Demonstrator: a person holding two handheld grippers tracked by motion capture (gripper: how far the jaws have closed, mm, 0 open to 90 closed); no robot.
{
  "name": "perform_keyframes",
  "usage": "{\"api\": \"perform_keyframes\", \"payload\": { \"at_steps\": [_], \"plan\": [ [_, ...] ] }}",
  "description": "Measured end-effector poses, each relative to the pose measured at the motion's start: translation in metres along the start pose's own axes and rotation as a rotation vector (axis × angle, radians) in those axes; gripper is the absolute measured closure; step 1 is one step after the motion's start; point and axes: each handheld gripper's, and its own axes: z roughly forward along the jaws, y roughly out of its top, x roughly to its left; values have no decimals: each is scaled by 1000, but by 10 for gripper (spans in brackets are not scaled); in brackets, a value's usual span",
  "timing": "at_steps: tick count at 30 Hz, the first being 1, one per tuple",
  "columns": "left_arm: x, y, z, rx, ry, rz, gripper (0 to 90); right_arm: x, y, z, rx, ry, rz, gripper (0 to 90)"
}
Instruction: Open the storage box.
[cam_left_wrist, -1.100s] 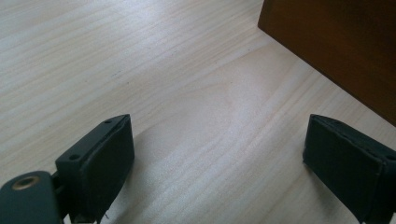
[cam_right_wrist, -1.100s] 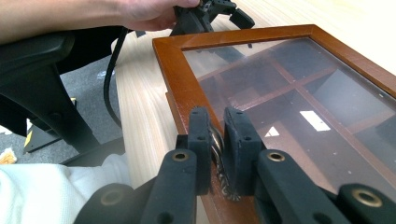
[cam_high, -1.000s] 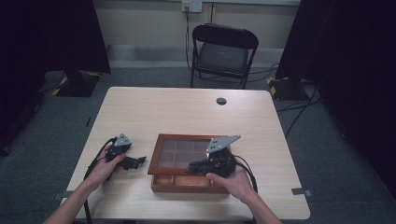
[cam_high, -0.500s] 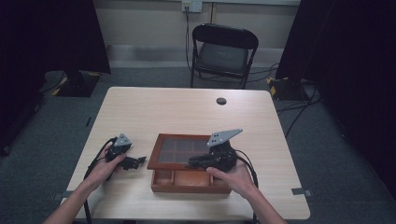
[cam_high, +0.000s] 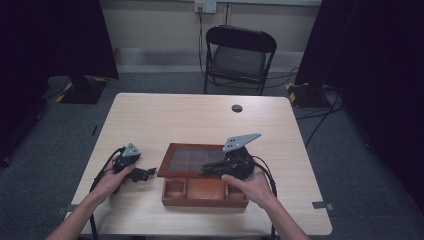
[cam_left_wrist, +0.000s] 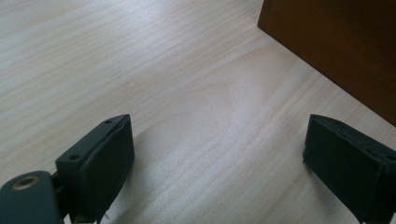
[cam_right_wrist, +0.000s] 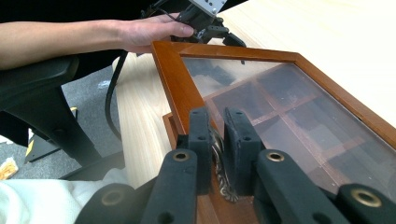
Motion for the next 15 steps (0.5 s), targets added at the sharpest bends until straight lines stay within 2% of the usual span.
{"api": "perform_keyframes", "payload": {
  "at_steps": [15],
  "plan": [
    [0, 0, 0, 0, 0, 0, 83, -1, 7, -4, -16, -19, 2, 825]
  ]
}}
